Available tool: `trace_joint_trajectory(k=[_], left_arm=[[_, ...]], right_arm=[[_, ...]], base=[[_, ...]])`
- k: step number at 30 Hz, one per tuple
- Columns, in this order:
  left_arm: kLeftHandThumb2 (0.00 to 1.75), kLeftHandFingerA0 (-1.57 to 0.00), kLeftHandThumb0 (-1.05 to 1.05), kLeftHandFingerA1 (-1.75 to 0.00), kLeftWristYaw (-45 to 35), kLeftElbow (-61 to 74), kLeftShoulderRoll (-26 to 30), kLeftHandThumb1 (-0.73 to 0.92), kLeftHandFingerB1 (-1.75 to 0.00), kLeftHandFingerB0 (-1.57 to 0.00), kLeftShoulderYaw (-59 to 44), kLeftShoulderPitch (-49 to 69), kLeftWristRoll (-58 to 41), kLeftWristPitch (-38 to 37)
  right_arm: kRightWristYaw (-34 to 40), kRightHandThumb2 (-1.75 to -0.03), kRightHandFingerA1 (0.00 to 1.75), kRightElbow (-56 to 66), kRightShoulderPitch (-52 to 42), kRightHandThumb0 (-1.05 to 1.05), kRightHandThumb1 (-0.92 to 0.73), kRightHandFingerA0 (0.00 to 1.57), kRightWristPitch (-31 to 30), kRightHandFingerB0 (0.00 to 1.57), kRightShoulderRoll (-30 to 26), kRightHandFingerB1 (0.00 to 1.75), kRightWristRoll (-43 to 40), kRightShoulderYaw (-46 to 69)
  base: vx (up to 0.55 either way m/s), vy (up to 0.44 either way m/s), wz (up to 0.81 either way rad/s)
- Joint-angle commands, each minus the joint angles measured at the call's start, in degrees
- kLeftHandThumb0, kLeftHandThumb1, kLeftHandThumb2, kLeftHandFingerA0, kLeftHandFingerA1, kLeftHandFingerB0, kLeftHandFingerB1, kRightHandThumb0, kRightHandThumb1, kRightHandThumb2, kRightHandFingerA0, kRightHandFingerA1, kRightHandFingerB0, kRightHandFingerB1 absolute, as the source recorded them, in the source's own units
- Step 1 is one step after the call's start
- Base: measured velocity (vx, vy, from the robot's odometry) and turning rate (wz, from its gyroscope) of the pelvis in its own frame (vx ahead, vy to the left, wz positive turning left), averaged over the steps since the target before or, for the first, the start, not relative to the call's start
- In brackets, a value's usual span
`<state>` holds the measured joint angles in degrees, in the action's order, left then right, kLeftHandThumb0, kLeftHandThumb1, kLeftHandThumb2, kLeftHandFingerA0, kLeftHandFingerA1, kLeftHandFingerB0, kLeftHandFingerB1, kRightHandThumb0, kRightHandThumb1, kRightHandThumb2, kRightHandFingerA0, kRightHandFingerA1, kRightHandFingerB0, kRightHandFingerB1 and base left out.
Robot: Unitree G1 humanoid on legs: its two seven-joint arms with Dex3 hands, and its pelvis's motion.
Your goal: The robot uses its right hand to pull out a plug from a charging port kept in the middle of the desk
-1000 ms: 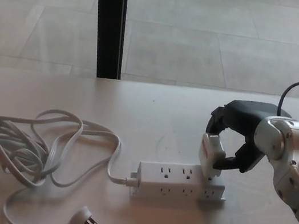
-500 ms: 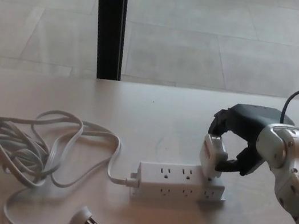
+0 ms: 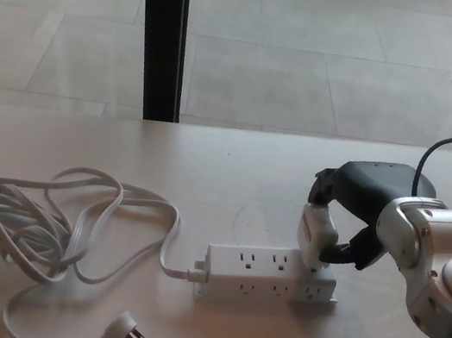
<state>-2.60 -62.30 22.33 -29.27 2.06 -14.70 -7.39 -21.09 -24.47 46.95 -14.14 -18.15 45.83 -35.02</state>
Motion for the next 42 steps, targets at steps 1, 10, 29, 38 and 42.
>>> trace_joint_trajectory(k=[1,10,29,38,42], left_arm=[[0.64,-0.75,-0.65,-0.47,0.1,0.1,0.6,0.77,-0.40,-0.60,0.0,0.0,-0.1,-1.3],[0.65,-0.77,-0.69,-0.47,-0.2,-0.8,0.7,0.80,-0.39,-0.60,-0.6,-0.7,-1.2,-0.5],[0.65,-0.73,-0.70,-0.46,-0.5,0.0,0.8,0.84,-0.38,-0.58,-0.3,-1.0,-1.3,0.6],[0.67,-0.76,-0.69,-0.46,-0.4,0.0,1.2,0.86,-0.38,-0.56,0.5,-0.5,0.2,-1.1],[0.66,-0.74,-0.70,-0.45,-0.5,-0.1,1.3,0.85,-0.38,-0.56,0.1,-0.8,-0.6,-0.1]], right_arm=[[-0.5,-0.73,1.68,0.1,-2.8,-0.41,-0.79,0.87,0.0,0.76,0.4,1.03,2.4,-2.3],[3.3,-0.81,1.72,0.7,-3.3,-0.36,-0.76,0.88,-0.8,0.74,-0.5,0.98,5.0,-1.7],[4.2,-0.84,1.73,0.0,2.8,-0.35,-0.74,0.83,0.6,0.79,2.6,0.84,-0.6,7.6],[1.0,-0.78,1.75,-2.4,7.6,-0.35,-0.74,0.85,1.2,0.76,2.8,0.98,-4.1,11.0],[-0.7,-0.68,1.61,-1.2,8.1,-0.35,-0.66,0.91,0.9,0.70,1.8,0.57,-5.0,12.2]], base=[[0.00,0.000,0.00],[0.00,0.000,0.00],[0.00,0.000,0.00],[0.00,0.000,0.00],[0.00,0.000,0.00]])
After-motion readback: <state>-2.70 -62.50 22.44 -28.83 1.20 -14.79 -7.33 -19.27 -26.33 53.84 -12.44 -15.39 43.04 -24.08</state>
